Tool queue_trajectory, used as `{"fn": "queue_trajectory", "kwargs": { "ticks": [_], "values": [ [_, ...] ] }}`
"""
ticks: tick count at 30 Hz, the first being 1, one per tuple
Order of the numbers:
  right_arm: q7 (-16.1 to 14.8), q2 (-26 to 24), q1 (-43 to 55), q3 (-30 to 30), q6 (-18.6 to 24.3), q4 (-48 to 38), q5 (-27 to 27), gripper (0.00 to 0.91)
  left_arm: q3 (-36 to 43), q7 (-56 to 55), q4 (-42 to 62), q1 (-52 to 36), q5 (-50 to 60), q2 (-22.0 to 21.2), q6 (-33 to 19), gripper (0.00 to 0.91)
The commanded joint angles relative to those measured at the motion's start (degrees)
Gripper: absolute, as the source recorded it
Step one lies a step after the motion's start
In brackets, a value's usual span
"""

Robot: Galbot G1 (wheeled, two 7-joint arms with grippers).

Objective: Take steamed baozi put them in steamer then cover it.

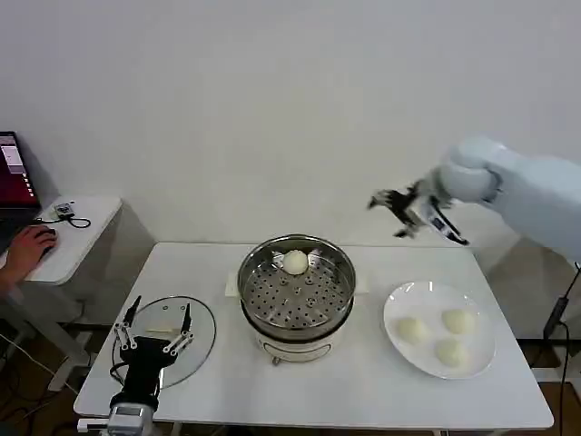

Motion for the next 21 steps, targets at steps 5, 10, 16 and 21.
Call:
{"fn": "queue_trajectory", "kwargs": {
  "ticks": [5,10,16,21],
  "values": [
    [-4.31,-13.58,-24.44,11.63,-13.82,5.48,7.89,0.907,0.72,0.44,-0.19,-0.24,0.72,0.62,0.07,0.907],
    [-3.53,-11.5,-31.67,15.75,-14.56,3.33,7.68,0.907,0.74,0.42,-0.29,-0.2,1.13,0.08,0.12,0.907],
    [-2.08,-9.29,-35.71,18.17,-16.71,0.25,6.54,0.907,0.78,0.3,0.58,-0.28,1.67,-0.71,0.05,0.907],
    [-1.73,-8.83,-37.88,18.98,-17.91,-1.75,5.5,0.907,0.73,0.25,0.75,-0.24,1.79,-1.0,0.01,0.907]
  ]
}}
